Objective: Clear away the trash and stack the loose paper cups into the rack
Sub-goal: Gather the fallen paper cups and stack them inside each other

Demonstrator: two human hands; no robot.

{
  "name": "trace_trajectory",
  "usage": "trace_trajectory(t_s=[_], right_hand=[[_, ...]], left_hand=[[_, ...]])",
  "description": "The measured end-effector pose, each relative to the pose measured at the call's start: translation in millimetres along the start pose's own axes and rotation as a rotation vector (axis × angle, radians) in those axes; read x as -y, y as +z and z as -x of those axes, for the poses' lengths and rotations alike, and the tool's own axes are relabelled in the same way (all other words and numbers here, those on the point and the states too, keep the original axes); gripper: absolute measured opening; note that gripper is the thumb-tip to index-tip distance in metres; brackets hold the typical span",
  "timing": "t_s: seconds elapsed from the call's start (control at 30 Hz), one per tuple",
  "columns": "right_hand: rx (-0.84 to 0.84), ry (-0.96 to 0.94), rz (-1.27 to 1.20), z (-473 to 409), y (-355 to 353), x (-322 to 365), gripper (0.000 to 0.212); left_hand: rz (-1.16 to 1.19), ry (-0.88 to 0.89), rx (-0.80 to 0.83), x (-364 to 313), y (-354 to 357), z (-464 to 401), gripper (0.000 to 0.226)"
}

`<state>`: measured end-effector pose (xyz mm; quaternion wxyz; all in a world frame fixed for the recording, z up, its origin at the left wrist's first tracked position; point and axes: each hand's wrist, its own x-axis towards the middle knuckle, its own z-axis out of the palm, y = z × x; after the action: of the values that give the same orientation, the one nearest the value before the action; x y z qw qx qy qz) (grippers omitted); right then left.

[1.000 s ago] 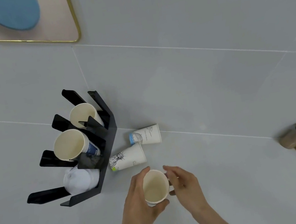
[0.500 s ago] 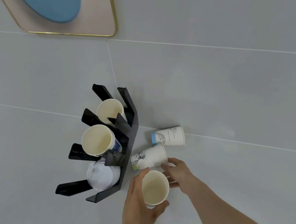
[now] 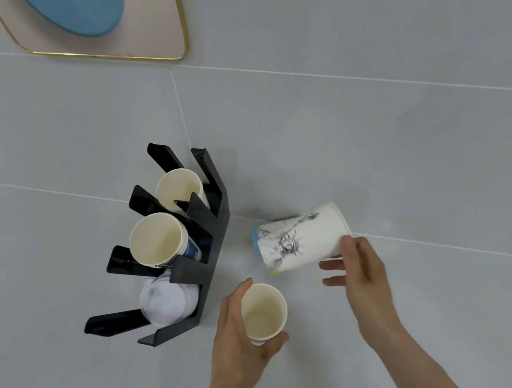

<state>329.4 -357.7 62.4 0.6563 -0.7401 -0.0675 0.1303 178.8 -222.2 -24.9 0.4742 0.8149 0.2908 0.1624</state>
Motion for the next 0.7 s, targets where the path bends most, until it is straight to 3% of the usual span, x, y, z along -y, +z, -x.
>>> trace_trajectory(t_s=[0.2, 0.3, 0.5, 0.7], right_hand=[[0.140, -0.540, 0.556, 37.5, -33.6, -5.7, 0.024], [0.257, -0.618, 0.697, 44.4, -35.7, -29.3, 0.028], [0.350, -0.266, 0.536, 51.3, -20.3, -46.4, 0.059], [0.344, 0.101, 0.273, 37.3, 9.2, -56.8, 0.040]], left_hand=[[0.074, -0.009, 0.069, -8.5, 11.1, -1.8, 0.124], [0.150, -0.002, 0.116, -14.8, 14.8, 0.6, 0.133], [0.202, 0.006, 0.081, -13.8, 12.9, 5.6, 0.129], [0.150, 0.020, 0.059, -11.2, 15.7, 2.2, 0.117]])
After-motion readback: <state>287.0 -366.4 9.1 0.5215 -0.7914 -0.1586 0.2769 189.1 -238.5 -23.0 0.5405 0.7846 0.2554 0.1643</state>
